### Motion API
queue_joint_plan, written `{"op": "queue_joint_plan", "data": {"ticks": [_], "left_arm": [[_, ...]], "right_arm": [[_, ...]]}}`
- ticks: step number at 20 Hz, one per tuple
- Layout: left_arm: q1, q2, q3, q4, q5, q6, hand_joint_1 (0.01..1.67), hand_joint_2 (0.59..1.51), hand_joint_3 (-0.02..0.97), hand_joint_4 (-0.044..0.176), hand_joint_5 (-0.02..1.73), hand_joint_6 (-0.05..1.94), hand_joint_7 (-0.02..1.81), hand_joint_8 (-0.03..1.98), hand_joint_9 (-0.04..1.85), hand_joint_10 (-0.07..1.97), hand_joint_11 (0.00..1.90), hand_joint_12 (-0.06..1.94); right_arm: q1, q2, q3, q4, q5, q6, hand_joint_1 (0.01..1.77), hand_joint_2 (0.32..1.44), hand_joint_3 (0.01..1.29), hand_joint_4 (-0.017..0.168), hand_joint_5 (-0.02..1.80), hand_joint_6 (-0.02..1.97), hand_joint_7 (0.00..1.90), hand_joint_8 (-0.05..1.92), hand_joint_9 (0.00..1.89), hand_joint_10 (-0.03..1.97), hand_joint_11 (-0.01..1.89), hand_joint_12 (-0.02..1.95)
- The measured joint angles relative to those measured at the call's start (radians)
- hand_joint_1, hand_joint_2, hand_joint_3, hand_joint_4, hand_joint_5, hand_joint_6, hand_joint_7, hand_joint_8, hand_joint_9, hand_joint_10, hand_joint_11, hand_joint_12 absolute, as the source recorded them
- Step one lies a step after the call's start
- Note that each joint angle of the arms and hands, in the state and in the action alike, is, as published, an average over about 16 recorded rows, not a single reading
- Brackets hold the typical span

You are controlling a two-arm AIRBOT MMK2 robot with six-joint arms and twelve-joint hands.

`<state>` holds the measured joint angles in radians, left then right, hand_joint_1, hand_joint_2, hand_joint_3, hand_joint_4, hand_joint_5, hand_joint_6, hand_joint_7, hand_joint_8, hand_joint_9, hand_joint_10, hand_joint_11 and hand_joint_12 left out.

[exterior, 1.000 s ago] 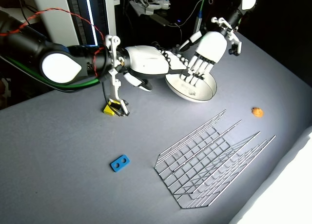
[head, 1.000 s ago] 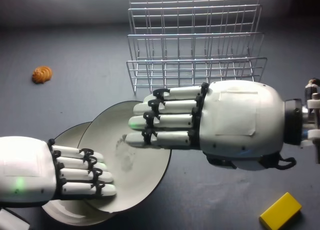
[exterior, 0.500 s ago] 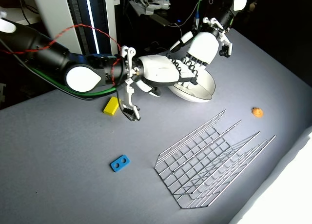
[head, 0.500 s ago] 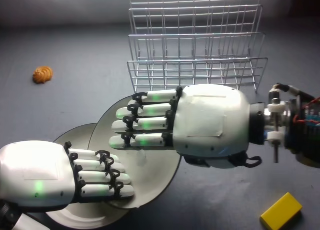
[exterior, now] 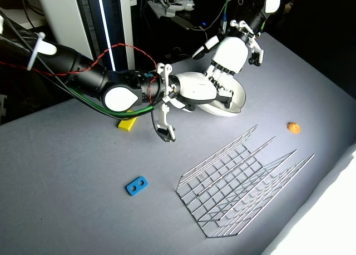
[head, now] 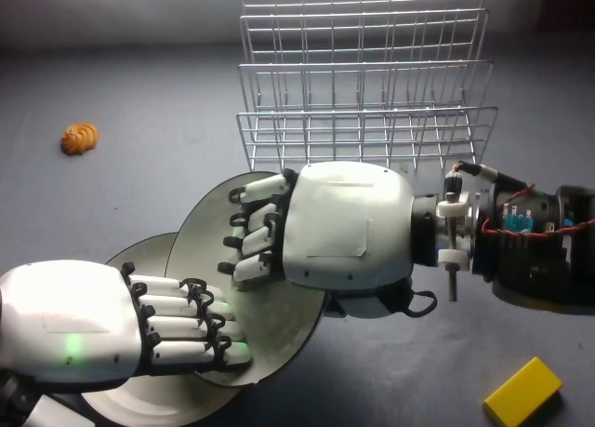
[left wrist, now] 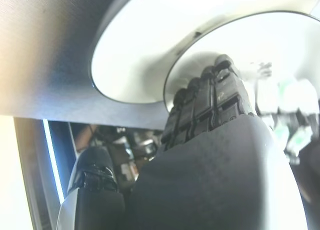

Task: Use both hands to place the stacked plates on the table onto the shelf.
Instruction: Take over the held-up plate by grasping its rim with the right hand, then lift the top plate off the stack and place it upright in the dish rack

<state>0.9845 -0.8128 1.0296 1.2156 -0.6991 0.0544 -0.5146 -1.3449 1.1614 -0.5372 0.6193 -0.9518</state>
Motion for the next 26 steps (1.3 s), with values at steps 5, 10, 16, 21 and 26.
{"op": "queue_joint_plan", "data": {"ticks": [5, 10, 16, 21, 26], "left_arm": [[-0.009, 0.003, 0.020, -0.007, -0.014, 0.000, 0.02, 1.153, 0.004, -0.004, 0.02, -0.01, 0.00, -0.01, 0.01, 0.00, 0.02, 0.02], [-0.038, 0.022, 0.057, -0.043, -0.023, 0.000, 0.02, 1.150, 0.004, -0.003, 0.04, 0.00, 0.01, -0.01, 0.02, 0.01, 0.01, 0.02], [-0.093, 0.062, 0.122, -0.095, -0.012, 0.000, 0.02, 1.150, 0.004, 0.002, 0.06, 0.01, 0.02, 0.00, 0.02, 0.01, 0.02, 0.02], [-0.138, 0.103, 0.180, -0.134, 0.010, 0.000, 0.02, 1.152, 0.004, 0.002, 0.06, 0.02, 0.02, 0.00, 0.02, 0.01, 0.02, 0.02], [-0.174, 0.130, 0.234, -0.140, 0.028, -0.001, 0.02, 1.153, 0.004, 0.005, 0.06, 0.02, 0.02, 0.00, 0.02, 0.01, 0.01, 0.02]], "right_arm": [[0.001, -0.025, 0.022, 0.002, 0.020, -0.013, 1.11, 1.04, 0.02, 0.003, 0.70, 0.69, 0.80, 0.30, 0.89, -0.01, 0.51, 1.11], [0.006, -0.021, 0.016, 0.001, 0.041, -0.006, 1.11, 1.01, 0.01, 0.001, 0.76, 0.98, 0.88, 0.56, 1.05, -0.02, 0.61, 1.24], [0.024, 0.009, -0.018, 0.016, 0.053, 0.008, 1.13, 1.01, 0.01, 0.001, 0.80, 1.09, 0.90, 0.77, 1.13, -0.02, 0.59, 1.31], [0.052, 0.055, -0.059, 0.044, 0.065, 0.025, 1.15, 1.01, 0.01, 0.002, 0.82, 1.13, 0.93, 0.90, 1.16, -0.01, 0.59, 1.28], [0.099, 0.109, -0.096, 0.098, 0.070, 0.053, 1.17, 1.02, 0.02, 0.004, 0.83, 1.17, 0.96, 0.96, 1.17, -0.01, 0.60, 1.27]]}}
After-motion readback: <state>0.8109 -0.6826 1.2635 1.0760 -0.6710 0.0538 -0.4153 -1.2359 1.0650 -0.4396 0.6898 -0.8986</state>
